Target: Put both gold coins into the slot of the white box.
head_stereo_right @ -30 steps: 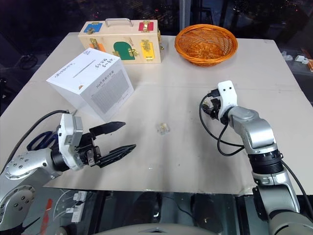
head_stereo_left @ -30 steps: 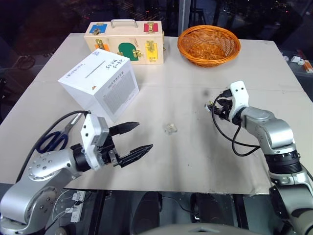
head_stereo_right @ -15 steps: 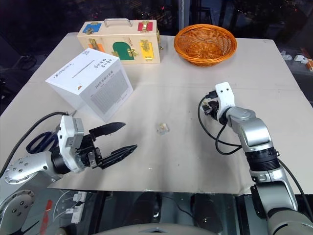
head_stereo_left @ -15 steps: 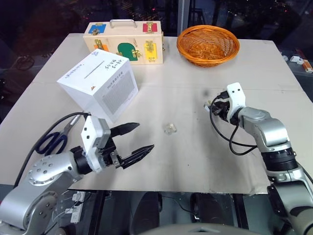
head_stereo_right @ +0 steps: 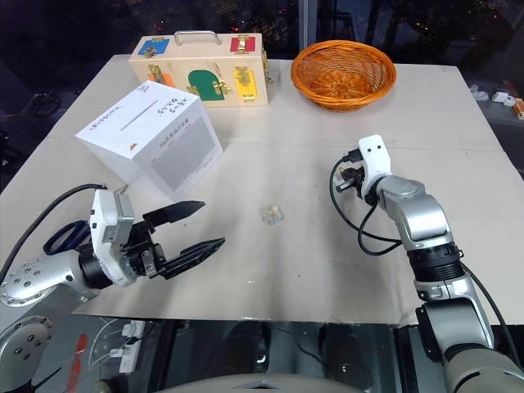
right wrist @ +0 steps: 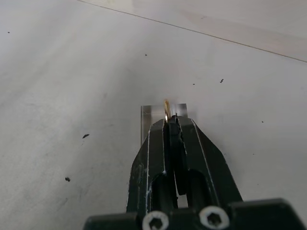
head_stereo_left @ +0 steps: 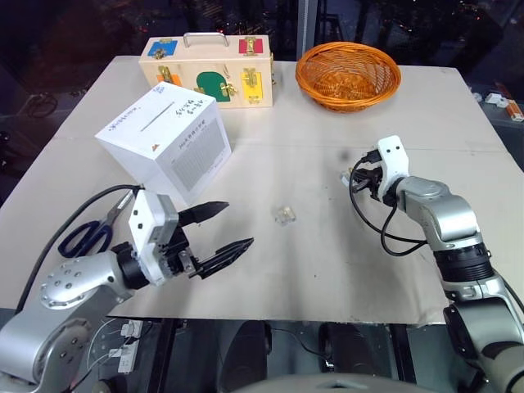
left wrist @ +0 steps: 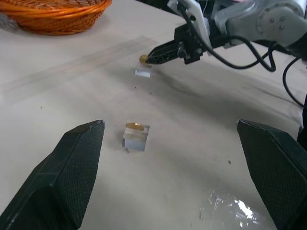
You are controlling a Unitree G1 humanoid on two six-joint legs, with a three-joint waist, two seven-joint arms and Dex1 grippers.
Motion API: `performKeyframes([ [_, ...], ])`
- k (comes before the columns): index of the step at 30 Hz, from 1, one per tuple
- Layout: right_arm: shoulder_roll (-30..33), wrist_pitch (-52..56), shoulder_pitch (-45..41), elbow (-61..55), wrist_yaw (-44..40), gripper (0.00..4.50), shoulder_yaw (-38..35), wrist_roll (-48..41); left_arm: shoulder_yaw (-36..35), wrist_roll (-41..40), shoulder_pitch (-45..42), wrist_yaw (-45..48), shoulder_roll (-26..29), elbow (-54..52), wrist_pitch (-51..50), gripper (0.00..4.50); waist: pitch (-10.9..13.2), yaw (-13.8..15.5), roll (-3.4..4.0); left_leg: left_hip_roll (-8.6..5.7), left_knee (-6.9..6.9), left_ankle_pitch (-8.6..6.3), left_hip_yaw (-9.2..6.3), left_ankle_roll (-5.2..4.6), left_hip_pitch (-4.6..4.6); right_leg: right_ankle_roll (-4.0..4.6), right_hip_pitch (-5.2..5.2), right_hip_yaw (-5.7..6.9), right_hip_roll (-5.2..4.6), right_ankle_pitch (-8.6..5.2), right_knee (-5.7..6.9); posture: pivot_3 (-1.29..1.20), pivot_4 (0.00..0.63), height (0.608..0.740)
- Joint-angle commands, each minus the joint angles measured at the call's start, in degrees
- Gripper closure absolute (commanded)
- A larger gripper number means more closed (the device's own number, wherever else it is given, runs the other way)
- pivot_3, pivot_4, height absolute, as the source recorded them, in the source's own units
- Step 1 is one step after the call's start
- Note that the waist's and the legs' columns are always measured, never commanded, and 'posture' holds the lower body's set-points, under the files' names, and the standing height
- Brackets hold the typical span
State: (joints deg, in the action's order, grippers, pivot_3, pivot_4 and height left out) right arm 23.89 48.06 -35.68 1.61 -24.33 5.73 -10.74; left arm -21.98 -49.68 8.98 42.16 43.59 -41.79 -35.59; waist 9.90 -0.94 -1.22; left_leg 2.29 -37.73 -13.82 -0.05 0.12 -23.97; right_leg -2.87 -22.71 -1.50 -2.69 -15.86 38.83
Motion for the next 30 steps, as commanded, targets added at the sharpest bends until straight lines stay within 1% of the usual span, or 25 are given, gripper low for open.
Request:
performKeyframes([
  [1,0.2,-1.6,-0.7,-2.0,-1.1,4.48,-2.9,-1.3,-0.7,-7.0,-3.8,-6.2,-0.1,-1.7,-3.5,0.0,0.0,0.0,0.0,0.0,0.0,0.0,0.0,0.0,0.0,0.0,0.0,0.0,0.0,0.0,0.0,0.0,0.15,0.726],
  [5,0.4,0.4,-0.3,-8.1,-5.2,4.48,-7.5,-8.0,-0.1,-16.8,-11.4,-14.2,0.2,1.3,-8.6,0.0,0.0,0.1,-0.01,-0.01,0.0,0.0,-0.17,0.0,0.0,-0.01,0.02,0.0,-0.01,0.01,0.02,0.0,0.15,0.726],
  [6,0.5,2.1,-0.1,-10.5,-6.6,4.48,-9.1,-10.8,0.3,-19.2,-13.6,-15.7,0.2,2.4,-9.5,0.0,0.0,0.1,-0.01,-0.01,0.0,0.0,-0.2,0.0,0.0,-0.01,0.02,0.01,-0.01,0.01,0.02,0.0,0.15,0.726],
  [8,2.1,7.1,0.6,-18.8,-11.3,4.48,-12.3,-19.6,2.4,-23.5,-19.8,-16.5,0.2,6.0,-11.5,0.0,0.0,0.3,0.01,-0.01,0.0,0.0,-0.31,0.0,-0.01,-0.02,0.02,0.03,-0.01,0.01,0.03,0.0,0.15,0.726],
  [10,3.7,11.2,0.9,-24.7,-13.6,4.48,-14.2,-25.7,4.2,-26.5,-24.8,-17.1,-0.4,9.3,-12.9,0.0,0.1,0.4,0.02,-0.02,-0.01,0.0,-0.37,0.0,-0.04,-0.02,0.04,0.12,-0.01,0.01,0.03,0.0,0.15,0.726],
  [11,4.5,13.1,1.0,-27.5,-14.1,4.5,-15.0,-28.6,5.6,-27.6,-28.1,-17.3,-1.2,11.3,-13.6,0.52,0.0,0.3,0.01,-0.02,-0.01,0.0,-0.39,0.0,-0.03,-0.02,0.06,0.12,-0.01,0.01,0.01,0.0,0.15,0.726],
  [12,5.2,14.5,1.0,-30.1,-14.5,4.5,-15.6,-31.4,7.1,-27.8,-31.0,-17.1,-1.9,13.0,-14.0,0.72,0.0,0.3,0.01,-0.02,-0.01,0.0,-0.39,0.0,-0.01,-0.02,0.08,0.11,-0.01,0.01,0.0,0.0,0.15,0.726],
  [14,5.7,17.2,0.7,-33.8,-13.9,4.5,-17.3,-36.9,9.6,-27.2,-35.0,-15.3,-3.0,15.3,-14.7,0.72,0.0,0.2,-0.01,-0.05,-0.01,0.0,-0.36,0.0,0.01,-0.02,0.13,0.14,-0.02,0.01,-0.01,0.0,0.15,0.726],
  [17,6.0,19.7,-0.4,-37.3,-11.7,4.5,-19.1,-43.8,12.5,-26.7,-38.5,-11.4,-4.3,18.3,-15.8,0.72,0.1,-0.2,0.0,-0.06,-0.02,0.0,-0.3,0.0,0.02,-0.02,0.11,0.08,0.0,0.01,0.01,0.0,0.15,0.726],
  [18,6.0,20.3,-0.8,-38.0,-10.7,4.5,-19.5,-45.9,13.3,-26.2,-39.3,-10.1,-4.5,19.0,-16.0,1.13,0.1,-0.3,0.0,-0.05,-0.01,0.0,-0.27,0.0,0.02,-0.02,0.1,0.08,0.01,0.01,0.01,0.0,0.15,0.726],
  [19,6.1,20.5,-1.0,-38.5,-9.6,4.5,-19.7,-47.5,14.0,-25.8,-40.1,-9.1,-4.9,19.7,-16.2,1.4,0.1,-0.3,0.0,-0.05,-0.01,0.0,-0.24,0.0,0.02,-0.02,0.09,0.08,0.02,0.01,0.02,0.0,0.15,0.726],
  [20,6.2,20.5,-1.2,-38.8,-8.7,4.5,-19.8,-48.7,14.5,-25.5,-40.8,-8.2,-5.1,20.3,-16.5,1.82,0.1,-0.3,0.0,-0.04,-0.01,0.0,-0.22,0.0,0.02,-0.01,0.08,0.08,0.03,0.0,0.02,0.0,0.15,0.726],
  [26,8.0,19.4,-1.6,-39.7,-4.4,4.5,-19.4,-54.7,15.8,-23.7,-42.6,-2.3,-5.0,22.4,-17.3,1.82,0.1,0.0,-0.01,-0.05,-0.01,0.01,-0.12,0.0,0.01,-0.02,0.08,0.07,0.01,0.0,-0.01,0.0,0.15,0.726],
  [27,8.4,19.2,-1.7,-39.8,-3.7,4.5,-19.3,-55.6,15.8,-23.7,-42.9,-1.5,-5.0,22.7,-17.6,2.08,0.1,0.0,-0.01,-0.05,-0.01,0.01,-0.12,0.0,0.01,-0.02,0.09,0.07,0.01,0.0,-0.01,0.0,0.15,0.726],
  [30,9.3,18.3,-1.8,-39.8,-2.1,4.5,-19.1,-57.5,16.0,-22.8,-43.2,0.5,-4.9,22.8,-18.1,3.12,0.1,0.0,-0.01,-0.05,-0.01,0.01,-0.13,0.0,0.01,-0.02,0.08,0.08,0.01,0.0,-0.01,0.0,0.15,0.726],
])
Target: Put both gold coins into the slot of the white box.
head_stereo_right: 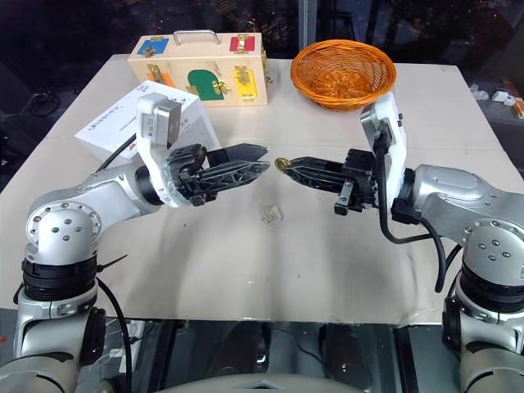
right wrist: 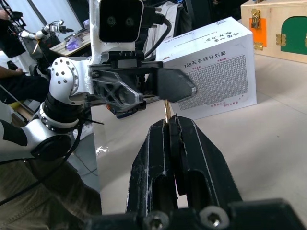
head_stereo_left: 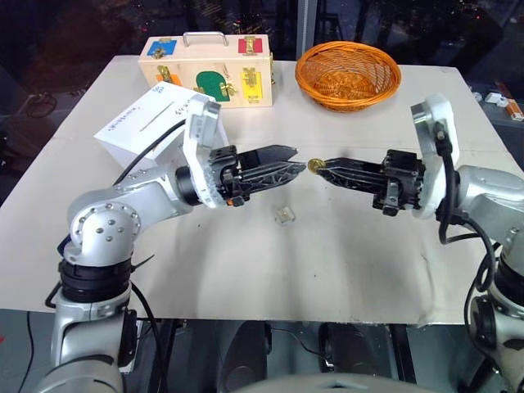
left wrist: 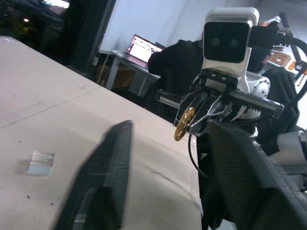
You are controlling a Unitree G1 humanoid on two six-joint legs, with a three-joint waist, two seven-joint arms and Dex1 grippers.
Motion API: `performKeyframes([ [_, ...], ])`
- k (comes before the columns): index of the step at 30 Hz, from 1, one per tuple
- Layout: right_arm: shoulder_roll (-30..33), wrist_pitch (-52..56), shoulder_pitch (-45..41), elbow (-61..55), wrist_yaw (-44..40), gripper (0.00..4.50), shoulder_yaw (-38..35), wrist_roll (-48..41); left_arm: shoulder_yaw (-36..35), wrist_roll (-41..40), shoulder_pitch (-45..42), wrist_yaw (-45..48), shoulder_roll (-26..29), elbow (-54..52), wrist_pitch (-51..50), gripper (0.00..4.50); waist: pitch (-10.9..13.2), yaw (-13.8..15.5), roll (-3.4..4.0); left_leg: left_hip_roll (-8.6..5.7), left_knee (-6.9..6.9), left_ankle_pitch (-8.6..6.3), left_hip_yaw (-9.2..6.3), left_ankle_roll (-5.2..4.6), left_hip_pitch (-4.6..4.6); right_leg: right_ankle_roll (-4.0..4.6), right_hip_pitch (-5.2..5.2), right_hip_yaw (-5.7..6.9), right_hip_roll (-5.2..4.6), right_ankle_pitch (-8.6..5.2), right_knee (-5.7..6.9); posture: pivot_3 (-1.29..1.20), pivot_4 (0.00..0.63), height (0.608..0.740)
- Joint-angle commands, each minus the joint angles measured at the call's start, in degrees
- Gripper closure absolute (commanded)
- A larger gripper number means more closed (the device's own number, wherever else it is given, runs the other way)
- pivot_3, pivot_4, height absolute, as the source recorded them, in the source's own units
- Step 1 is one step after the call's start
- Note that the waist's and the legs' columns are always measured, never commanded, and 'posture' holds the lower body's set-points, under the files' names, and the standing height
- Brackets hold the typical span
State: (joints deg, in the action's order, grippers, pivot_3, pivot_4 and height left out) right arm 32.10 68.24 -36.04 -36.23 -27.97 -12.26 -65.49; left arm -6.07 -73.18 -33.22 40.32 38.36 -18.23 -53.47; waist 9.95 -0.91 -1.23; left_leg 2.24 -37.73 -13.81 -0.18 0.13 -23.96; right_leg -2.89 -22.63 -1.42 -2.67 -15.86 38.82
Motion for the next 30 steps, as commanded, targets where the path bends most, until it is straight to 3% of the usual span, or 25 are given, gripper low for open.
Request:
performKeyframes([
  [1,1.4,-2.2,-1.5,-1.9,1.9,4.5,-1.0,-3.3,0.2,0.9,-1.0,3.0,0.4,-0.9,-0.3,3.12,0.0,0.0,0.0,0.0,0.0,0.0,0.0,0.0,0.0,0.0,0.0,0.0,0.0,0.0,0.0,0.0,0.15,0.726],
  [30,7.0,-8.6,-1.0,-1.6,3.3,4.5,5.2,-9.7,-0.1,2.5,-1.0,6.6,-1.1,-1.7,-1.6,3.12,0.0,0.1,-0.02,0.01,0.0,0.0,-0.03,0.0,-0.02,-0.01,-0.01,-0.01,-0.01,0.0,-0.03,0.0,0.15,0.726],
])
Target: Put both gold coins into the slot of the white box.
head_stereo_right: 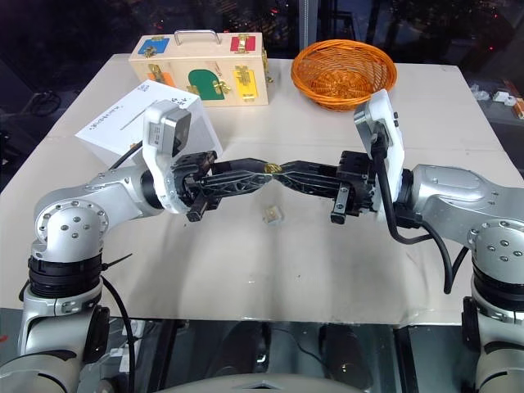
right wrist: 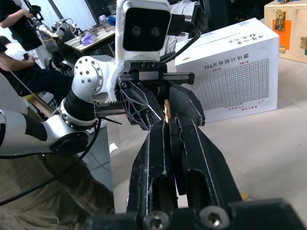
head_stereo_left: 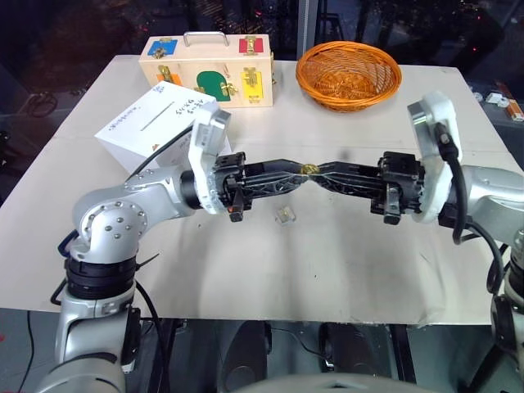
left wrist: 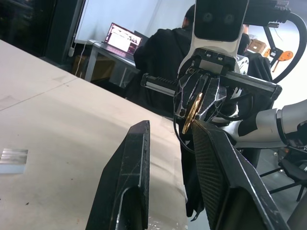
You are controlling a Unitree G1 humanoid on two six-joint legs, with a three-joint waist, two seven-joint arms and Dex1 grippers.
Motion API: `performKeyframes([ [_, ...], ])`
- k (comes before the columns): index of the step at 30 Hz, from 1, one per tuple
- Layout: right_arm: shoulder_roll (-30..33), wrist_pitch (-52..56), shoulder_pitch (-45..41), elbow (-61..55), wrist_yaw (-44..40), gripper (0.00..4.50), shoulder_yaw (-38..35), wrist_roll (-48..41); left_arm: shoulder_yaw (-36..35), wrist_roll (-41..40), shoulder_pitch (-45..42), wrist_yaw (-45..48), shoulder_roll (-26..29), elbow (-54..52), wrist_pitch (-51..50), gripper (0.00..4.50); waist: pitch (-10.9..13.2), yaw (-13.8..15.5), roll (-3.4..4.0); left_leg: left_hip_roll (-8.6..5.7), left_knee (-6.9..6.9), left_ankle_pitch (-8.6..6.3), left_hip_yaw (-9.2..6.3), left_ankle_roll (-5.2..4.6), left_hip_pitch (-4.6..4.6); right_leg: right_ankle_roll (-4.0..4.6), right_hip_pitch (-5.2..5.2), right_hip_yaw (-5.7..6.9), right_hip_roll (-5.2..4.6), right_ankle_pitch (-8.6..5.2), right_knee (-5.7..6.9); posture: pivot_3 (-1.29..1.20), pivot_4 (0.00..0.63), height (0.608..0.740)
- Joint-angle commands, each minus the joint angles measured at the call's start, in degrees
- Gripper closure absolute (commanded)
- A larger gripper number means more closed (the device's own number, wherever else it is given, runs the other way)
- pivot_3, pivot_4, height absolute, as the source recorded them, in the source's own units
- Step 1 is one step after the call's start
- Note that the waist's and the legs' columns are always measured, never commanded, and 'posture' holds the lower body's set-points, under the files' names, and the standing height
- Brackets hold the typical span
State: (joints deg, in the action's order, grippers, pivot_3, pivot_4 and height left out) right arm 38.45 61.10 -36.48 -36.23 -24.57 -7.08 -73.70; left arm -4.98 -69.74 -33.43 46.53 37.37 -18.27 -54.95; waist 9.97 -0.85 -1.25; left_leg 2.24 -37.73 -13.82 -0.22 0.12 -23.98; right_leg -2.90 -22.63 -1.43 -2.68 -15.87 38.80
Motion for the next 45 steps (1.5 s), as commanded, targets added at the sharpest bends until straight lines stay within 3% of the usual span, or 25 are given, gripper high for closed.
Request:
performKeyframes([
  [1,0.7,-1.5,-0.5,-1.7,-0.1,4.5,0.1,-1.6,-1.1,-1.0,-0.8,0.4,-0.1,-1.6,-0.2,3.12,0.0,0.0,0.0,0.0,0.0,0.0,0.0,0.0,0.0,0.0,0.0,0.0,0.0,0.0,0.0,0.0,0.15,0.726],
  [2,0.8,-1.6,-0.5,-1.7,0.0,4.5,0.2,-1.7,-1.1,-1.0,-0.8,0.4,-0.2,-1.6,-0.2,3.12,0.0,0.0,0.0,0.0,0.0,0.0,0.0,0.0,0.0,0.0,0.0,0.0,0.0,0.0,0.0,0.0,0.15,0.726],
  [7,1.0,-1.5,-0.3,-1.8,0.4,4.5,0.8,-3.0,-1.2,-2.3,-0.7,1.3,-0.2,-2.0,-1.1,4.41,0.0,0.0,0.0,0.0,0.0,0.0,0.0,0.0,0.0,0.0,0.0,0.0,0.0,0.0,0.0,0.0,0.15,0.726],
  [18,0.5,-4.1,2.0,-1.8,0.6,4.5,1.3,-6.9,-4.3,-8.7,-0.4,-0.1,0.7,-2.7,-4.1,4.41,0.0,0.0,-0.01,0.0,0.0,0.0,-0.04,0.0,0.0,0.0,0.0,-0.01,0.0,0.0,0.0,0.0,0.15,0.726],
  [22,0.0,-6.9,2.9,-1.7,0.3,3.21,1.7,-1.6,-7.3,-12.4,-0.3,-5.1,1.5,-1.6,-4.6,4.5,0.0,0.0,-0.01,0.02,0.0,0.0,-0.06,0.0,0.0,0.0,-0.01,0.0,0.0,0.0,0.0,0.0,0.15,0.726],
  [28,0.5,-11.4,1.7,0.2,1.6,0.21,2.9,10.8,-14.2,-20.9,-2.4,-16.2,6.4,5.2,-5.1,4.5,0.0,-0.1,-0.03,0.02,-0.01,0.0,-0.2,0.0,0.0,-0.01,-0.04,-0.03,-0.01,0.0,0.03,0.0,0.15,0.726],
  [31,2.6,-13.2,1.6,-0.8,0.1,0.09,4.1,16.6,-16.4,-14.2,-3.2,-16.3,12.1,8.2,-3.9,4.5,0.0,-0.1,-0.03,0.01,0.0,0.0,-0.16,0.0,0.0,0.0,-0.07,-0.01,0.0,0.0,0.03,0.0,0.15,0.726],
  [34,3.3,-14.5,1.6,-1.8,-1.3,0.09,4.1,19.1,-16.4,-0.4,-2.8,-14.0,19.3,11.3,1.8,4.5,0.1,-0.1,-0.04,0.01,0.06,0.0,-0.07,0.0,0.0,0.0,-0.08,-0.03,0.0,-0.01,-0.01,0.0,0.15,0.726],
  [38,3.4,-16.0,1.2,-2.4,-2.7,0.09,4.5,22.2,-12.7,9.3,-7.6,-10.5,30.7,26.2,-2.9,4.5,0.1,0.0,-0.16,0.01,0.21,0.01,0.11,0.01,0.03,0.02,-0.1,-0.01,0.0,-0.02,-0.06,0.0,0.15,0.726],
  [45,2.1,-17.8,0.7,-1.2,-4.8,0.09,6.7,26.8,-1.8,25.8,-16.6,4.8,33.3,41.8,4.1,4.5,0.2,0.4,-0.25,-0.01,0.32,0.01,0.11,0.02,-0.05,0.06,-0.16,0.08,-0.02,-0.06,-0.15,0.0,0.15,0.726],
])
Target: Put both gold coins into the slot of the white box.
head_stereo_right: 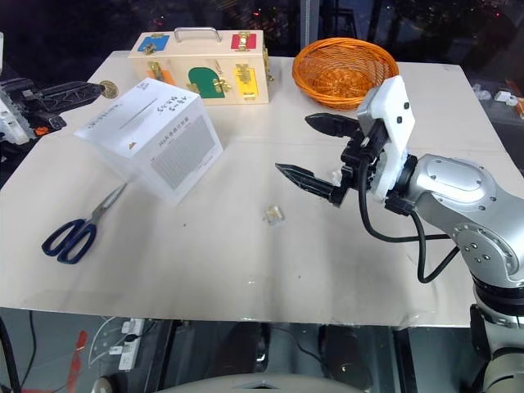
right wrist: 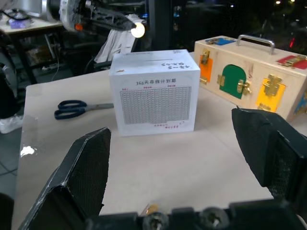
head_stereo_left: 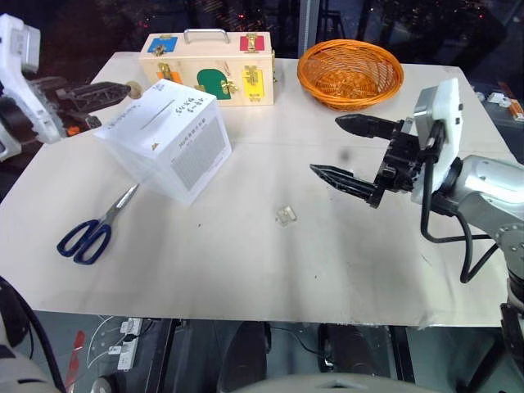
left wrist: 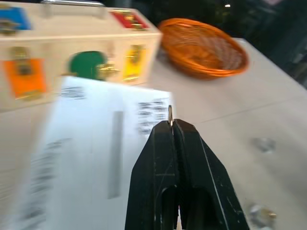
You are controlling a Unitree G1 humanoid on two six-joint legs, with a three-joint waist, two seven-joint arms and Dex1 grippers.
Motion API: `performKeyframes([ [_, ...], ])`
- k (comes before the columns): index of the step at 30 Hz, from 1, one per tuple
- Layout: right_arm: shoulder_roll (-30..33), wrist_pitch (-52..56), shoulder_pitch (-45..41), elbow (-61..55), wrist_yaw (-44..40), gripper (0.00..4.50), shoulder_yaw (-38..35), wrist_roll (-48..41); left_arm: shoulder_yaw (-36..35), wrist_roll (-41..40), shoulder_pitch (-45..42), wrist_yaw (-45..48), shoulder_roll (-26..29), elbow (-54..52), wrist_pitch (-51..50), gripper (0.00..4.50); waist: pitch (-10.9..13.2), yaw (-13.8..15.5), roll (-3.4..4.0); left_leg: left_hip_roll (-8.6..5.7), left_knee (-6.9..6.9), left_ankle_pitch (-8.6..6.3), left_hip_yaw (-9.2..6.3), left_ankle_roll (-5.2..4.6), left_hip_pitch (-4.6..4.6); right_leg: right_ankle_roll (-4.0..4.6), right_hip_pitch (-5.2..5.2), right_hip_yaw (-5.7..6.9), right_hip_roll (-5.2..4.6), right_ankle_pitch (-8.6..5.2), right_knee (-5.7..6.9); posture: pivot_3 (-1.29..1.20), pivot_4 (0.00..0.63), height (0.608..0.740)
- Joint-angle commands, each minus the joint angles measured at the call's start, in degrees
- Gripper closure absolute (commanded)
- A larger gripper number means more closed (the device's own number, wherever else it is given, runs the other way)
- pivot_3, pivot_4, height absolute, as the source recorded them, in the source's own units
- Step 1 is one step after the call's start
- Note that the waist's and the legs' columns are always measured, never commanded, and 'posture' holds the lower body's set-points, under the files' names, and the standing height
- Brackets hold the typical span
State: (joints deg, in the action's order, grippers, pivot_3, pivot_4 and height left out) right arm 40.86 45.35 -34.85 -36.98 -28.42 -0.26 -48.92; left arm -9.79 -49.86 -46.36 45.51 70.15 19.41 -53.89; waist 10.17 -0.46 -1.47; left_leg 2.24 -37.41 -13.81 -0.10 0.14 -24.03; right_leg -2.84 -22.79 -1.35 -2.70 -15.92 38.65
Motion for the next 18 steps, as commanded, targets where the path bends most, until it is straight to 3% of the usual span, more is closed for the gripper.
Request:
performKeyframes([
  [1,-0.6,-2.1,-0.9,-0.4,-1.1,0.09,0.0,2.4,4.6,8.1,-5.3,7.2,0.1,5.8,3.6,4.5,0.0,0.0,-0.03,0.01,-0.01,0.0,-0.03,0.0,-0.09,0.0,-0.05,0.03,0.0,0.0,-0.03,0.0,0.15,0.726],
  [6,-1.7,-2.2,0.2,-1.3,-0.9,0.09,0.0,4.0,9.9,16.7,-12.7,12.6,-3.8,13.0,5.9,4.5,0.0,-0.1,-0.07,0.0,-0.35,0.05,-0.16,0.07,-0.93,-0.01,-0.75,0.14,0.01,0.02,0.22,0.0,0.15,0.726],
  [18,-2.2,-0.6,3.3,-5.0,1.9,0.09,-1.3,4.0,12.6,30.5,-18.9,18.4,-7.8,23.0,11.8,4.5,0.0,-0.5,-0.07,0.02,-0.43,0.04,-0.1,0.05,-0.92,-0.01,-0.8,0.07,0.01,0.02,0.33,0.0,0.15,0.726],
])
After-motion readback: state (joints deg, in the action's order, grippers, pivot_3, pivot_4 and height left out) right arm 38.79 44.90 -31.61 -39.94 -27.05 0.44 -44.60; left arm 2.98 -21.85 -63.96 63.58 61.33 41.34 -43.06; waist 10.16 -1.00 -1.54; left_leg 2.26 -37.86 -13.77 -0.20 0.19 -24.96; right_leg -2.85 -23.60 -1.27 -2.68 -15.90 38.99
